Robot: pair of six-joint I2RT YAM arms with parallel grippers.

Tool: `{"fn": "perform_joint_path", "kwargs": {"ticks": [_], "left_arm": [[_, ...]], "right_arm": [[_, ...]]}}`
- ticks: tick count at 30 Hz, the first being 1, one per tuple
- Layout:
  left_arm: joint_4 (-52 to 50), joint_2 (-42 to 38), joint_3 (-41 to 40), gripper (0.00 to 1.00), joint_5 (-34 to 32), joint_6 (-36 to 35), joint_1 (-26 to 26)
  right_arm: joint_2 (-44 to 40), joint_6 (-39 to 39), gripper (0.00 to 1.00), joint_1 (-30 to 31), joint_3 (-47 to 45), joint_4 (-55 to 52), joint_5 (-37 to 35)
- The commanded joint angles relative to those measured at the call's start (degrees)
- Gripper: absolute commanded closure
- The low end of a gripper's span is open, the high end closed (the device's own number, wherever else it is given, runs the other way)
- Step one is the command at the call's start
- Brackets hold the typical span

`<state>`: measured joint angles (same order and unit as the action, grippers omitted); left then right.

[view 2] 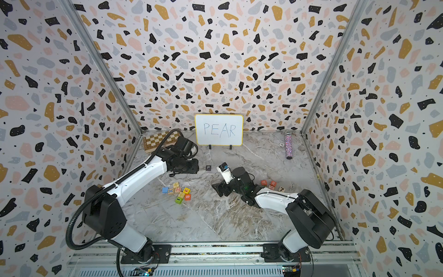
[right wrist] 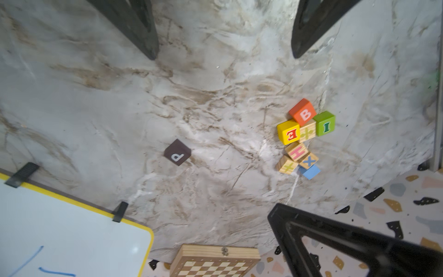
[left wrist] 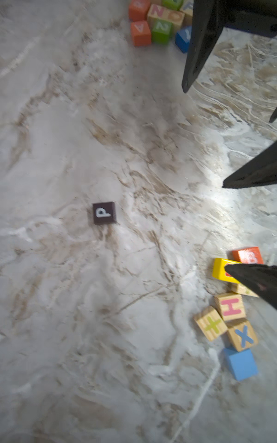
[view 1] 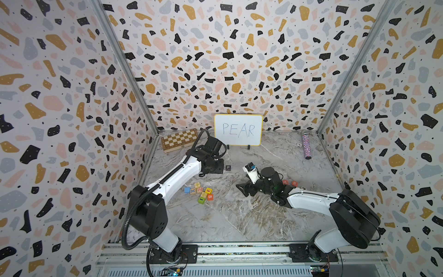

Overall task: Spell the uppercase word “pear” with letter blocks
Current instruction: Pick up the letter block from the center of the board.

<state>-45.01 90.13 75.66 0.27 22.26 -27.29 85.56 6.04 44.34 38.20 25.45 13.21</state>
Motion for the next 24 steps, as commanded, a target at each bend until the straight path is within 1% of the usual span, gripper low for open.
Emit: {"fn": "perform_joint_path", "kwargs": {"ticks": [1,4,6,7,8,11,13,14,16,21,24], "left_arm": [[-5.45,-2.32,-3.60,0.50,-1.10,-2.04,1.71],[-7.14,-4.03,-6.92,0.49,-0.34,-3.87,3.71],[-6.45,-4.61,-9.38,0.47,3.32,-5.79,5.75],[-5.59,-4.77,-10.65,0.46,6.31,-7.52,6.75],[-5.23,-4.79,-11.45,0.46,7.65,-8.91,7.45],[-4.26,-4.91,-13.00,0.44,6.69,-11.86,7.67],[-2.83,-4.73,-13.60,0.37,7.13,-14.42,7.60],[-2.47,-4.33,-13.61,0.36,6.78,-15.40,7.67],[-2.51,-3.05,-13.02,0.36,5.60,-16.20,7.60],[-2.70,0.05,-11.88,0.34,6.61,-18.58,7.54],[-2.71,1.83,-11.23,0.33,6.03,-18.94,7.47]], "right_arm": [[-1.67,-4.25,0.11,2.58,-0.71,3.10,2.06],[-0.42,-3.90,0.09,3.10,-1.88,8.18,6.14],[1.07,-3.69,0.08,3.42,-1.90,10.23,8.64],[1.72,-3.84,0.08,3.81,-1.75,10.65,9.05],[2.30,-4.22,0.08,4.36,-1.87,10.99,9.13],[2.78,-4.95,0.08,5.15,-2.67,11.92,8.57],[2.77,-4.60,0.08,5.34,-3.40,12.97,8.80],[2.81,-4.59,0.08,5.43,-3.56,13.21,8.96],[3.18,-5.22,0.08,5.86,-3.24,13.16,9.43],[4.18,-6.22,0.06,7.30,-2.59,12.71,8.58],[4.27,-6.04,0.04,7.53,-2.56,12.96,7.97]]}}
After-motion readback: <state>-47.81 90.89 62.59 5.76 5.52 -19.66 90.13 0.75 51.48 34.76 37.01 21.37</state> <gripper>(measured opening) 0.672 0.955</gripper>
